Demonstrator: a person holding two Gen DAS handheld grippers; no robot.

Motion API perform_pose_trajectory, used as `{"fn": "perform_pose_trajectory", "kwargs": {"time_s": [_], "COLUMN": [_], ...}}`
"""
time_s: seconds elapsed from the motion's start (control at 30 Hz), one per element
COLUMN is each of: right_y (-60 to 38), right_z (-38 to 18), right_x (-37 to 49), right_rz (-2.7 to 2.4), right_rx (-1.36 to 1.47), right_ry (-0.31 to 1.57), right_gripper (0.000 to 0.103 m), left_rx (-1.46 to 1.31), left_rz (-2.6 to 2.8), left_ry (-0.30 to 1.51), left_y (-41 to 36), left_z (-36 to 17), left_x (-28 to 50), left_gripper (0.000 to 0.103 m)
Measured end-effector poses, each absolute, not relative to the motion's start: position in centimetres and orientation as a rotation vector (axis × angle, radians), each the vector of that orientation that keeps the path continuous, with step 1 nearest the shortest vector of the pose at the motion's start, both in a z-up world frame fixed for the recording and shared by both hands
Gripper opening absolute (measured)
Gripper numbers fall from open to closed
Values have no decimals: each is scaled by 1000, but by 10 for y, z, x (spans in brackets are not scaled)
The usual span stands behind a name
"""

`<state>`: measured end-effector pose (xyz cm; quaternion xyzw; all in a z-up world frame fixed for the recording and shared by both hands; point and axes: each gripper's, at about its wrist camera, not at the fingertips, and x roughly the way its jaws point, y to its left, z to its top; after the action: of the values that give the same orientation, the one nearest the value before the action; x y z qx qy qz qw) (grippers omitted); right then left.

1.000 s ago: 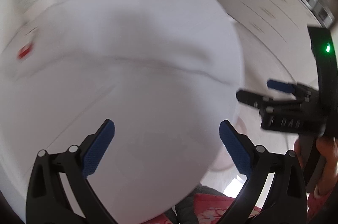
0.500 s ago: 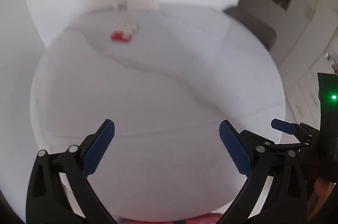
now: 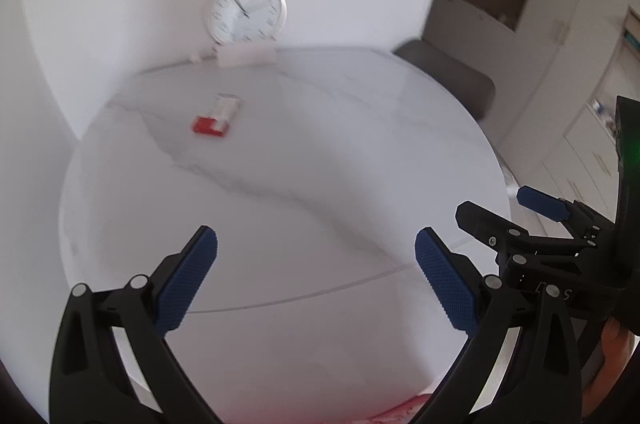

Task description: Collect trash

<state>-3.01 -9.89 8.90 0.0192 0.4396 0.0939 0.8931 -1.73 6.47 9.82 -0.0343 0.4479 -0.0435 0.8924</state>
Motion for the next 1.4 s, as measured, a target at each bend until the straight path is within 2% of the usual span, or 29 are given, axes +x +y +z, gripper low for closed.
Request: {"fn": "perform_pose_trajectory", "kwargs": {"time_s": [0.33, 1.4], "right_y": [-117, -120], "right_z": [36, 33], "right_x": [-23, -30], "right_rz": [61, 18], "right_rx": [129, 142], "right_ry": [1024, 1031], "right_gripper": [100, 100], "left_rx": [-38, 14], "left_rz": [-131, -181], "left_ry": [992, 1001], "left_y": [49, 44], "left_z": [67, 53], "left_x": [-3, 0], "left_gripper": [95, 95]}}
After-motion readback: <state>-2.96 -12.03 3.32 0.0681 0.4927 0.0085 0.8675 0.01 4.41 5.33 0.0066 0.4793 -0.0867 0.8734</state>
